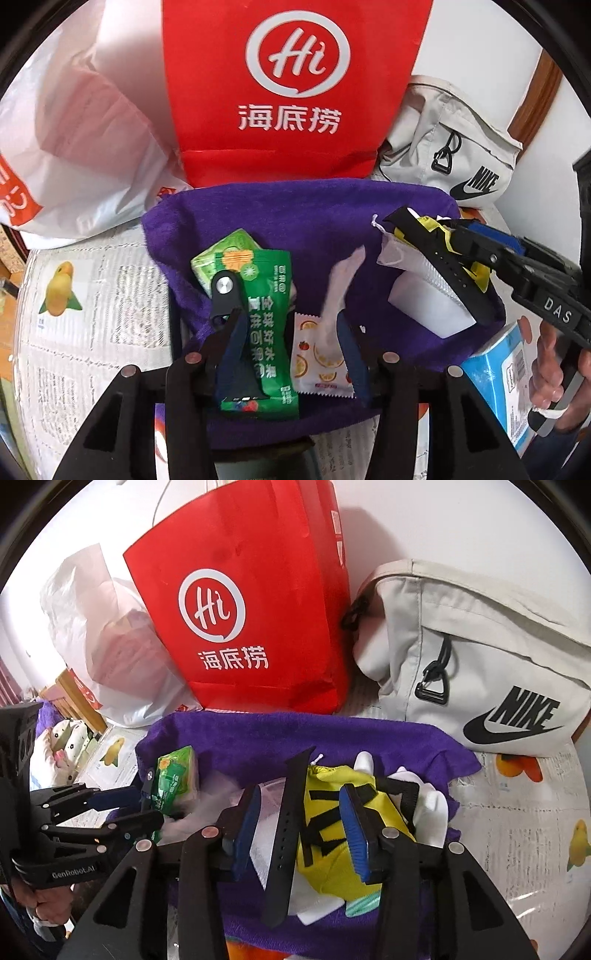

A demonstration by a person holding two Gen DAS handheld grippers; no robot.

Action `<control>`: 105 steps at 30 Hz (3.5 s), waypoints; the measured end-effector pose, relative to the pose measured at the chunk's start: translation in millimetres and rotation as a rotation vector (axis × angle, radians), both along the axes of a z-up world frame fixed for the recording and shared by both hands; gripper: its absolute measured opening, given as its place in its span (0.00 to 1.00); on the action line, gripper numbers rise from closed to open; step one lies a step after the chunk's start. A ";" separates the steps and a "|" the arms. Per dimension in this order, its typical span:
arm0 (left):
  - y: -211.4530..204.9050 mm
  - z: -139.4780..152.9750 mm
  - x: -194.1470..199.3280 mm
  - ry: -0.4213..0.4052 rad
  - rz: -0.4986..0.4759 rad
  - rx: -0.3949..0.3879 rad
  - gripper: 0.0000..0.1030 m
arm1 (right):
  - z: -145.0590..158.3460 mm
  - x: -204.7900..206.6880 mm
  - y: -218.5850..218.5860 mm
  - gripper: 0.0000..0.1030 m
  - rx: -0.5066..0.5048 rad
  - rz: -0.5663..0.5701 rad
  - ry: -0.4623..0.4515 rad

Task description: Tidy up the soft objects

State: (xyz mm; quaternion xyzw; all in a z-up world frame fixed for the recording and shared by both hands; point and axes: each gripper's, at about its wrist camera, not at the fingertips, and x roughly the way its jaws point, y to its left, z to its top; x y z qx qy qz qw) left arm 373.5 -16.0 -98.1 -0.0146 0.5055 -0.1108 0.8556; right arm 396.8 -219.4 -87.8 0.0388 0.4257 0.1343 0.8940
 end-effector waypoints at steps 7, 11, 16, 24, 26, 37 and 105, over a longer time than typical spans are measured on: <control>7.7 21.5 -25.7 -0.022 0.013 0.000 0.49 | 10.6 -32.0 -4.1 0.53 -0.018 -0.015 -0.037; 10.8 35.3 -49.0 -0.035 0.021 -0.015 0.51 | 22.8 -60.5 -9.7 0.59 -0.007 -0.037 -0.054; 9.7 53.8 -85.6 -0.063 0.025 -0.035 0.57 | 40.6 -99.5 -14.3 0.68 0.006 -0.062 -0.072; 7.6 75.1 -146.5 -0.132 0.067 0.003 0.62 | 66.0 -172.6 -12.0 0.83 -0.062 -0.116 -0.116; 10.0 79.4 -160.6 -0.144 0.083 0.010 0.65 | 68.5 -187.7 -12.3 0.86 -0.072 -0.123 -0.111; 13.9 106.0 -248.0 -0.231 0.096 -0.003 0.87 | 94.5 -283.3 -6.6 0.96 -0.062 -0.159 -0.152; 4.8 120.6 -345.4 -0.325 0.125 0.019 0.94 | 103.4 -397.3 6.9 0.97 -0.082 -0.181 -0.220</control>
